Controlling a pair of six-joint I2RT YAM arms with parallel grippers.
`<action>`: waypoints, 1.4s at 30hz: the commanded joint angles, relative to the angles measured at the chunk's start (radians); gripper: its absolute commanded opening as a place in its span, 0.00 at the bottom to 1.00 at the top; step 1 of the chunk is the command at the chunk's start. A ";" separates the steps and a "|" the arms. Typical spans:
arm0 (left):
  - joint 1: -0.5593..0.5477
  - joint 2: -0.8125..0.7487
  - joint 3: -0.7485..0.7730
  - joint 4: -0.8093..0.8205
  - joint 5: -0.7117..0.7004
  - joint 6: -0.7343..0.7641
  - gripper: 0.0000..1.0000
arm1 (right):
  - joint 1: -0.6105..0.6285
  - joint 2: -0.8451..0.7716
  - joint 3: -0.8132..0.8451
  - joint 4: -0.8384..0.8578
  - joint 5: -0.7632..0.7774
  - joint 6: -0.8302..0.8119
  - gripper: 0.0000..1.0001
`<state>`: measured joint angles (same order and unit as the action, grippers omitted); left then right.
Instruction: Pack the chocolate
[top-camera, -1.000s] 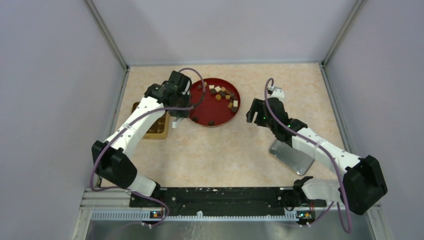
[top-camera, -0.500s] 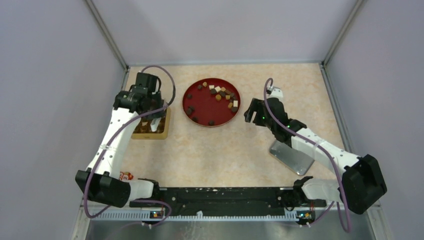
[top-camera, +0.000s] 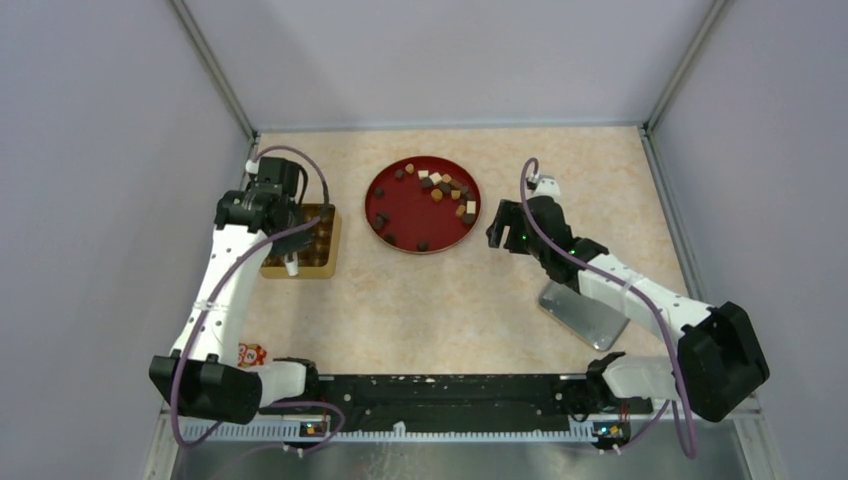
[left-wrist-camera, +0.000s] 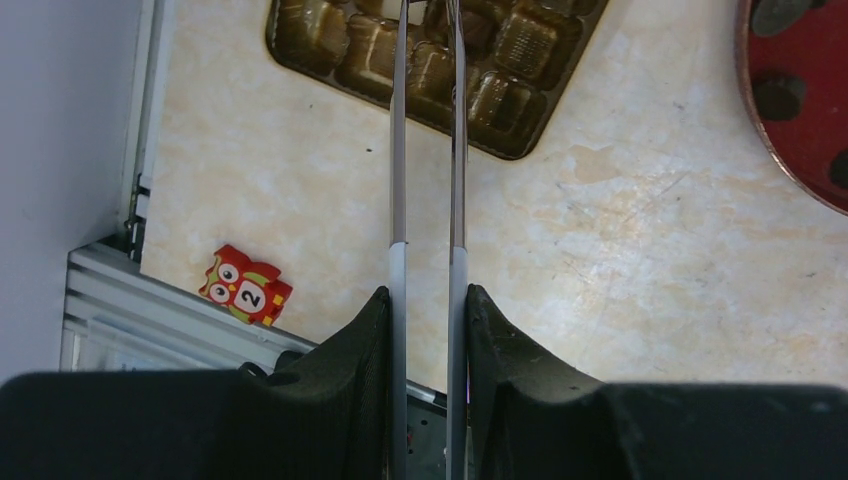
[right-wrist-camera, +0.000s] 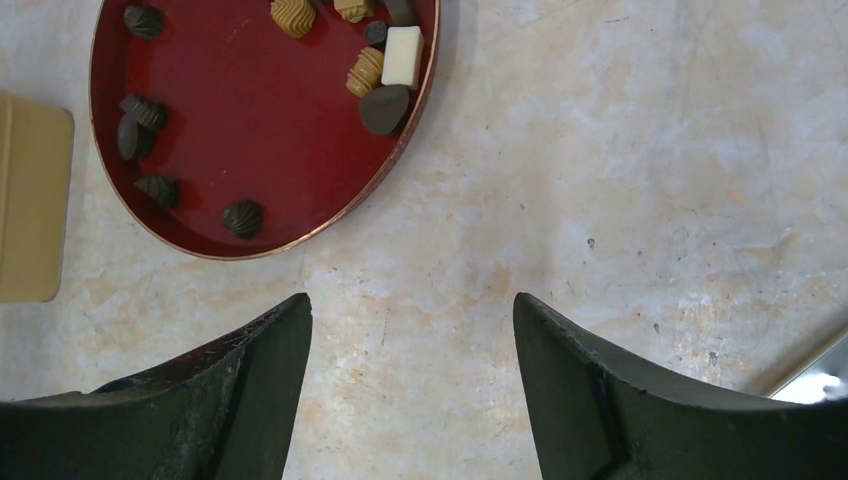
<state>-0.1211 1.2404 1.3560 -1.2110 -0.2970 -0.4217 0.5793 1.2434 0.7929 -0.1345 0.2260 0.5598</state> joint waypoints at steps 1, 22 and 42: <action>0.013 -0.041 -0.012 -0.036 -0.084 -0.025 0.00 | -0.010 0.011 0.001 0.058 -0.012 -0.008 0.72; 0.055 -0.012 -0.117 0.018 -0.065 -0.004 0.00 | -0.010 0.026 0.002 0.055 -0.003 -0.014 0.72; 0.055 -0.062 -0.089 -0.044 -0.042 -0.013 0.00 | -0.010 0.020 0.003 0.048 -0.010 -0.011 0.72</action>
<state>-0.0723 1.2255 1.2381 -1.2331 -0.3309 -0.4316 0.5793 1.2667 0.7921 -0.1123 0.2150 0.5571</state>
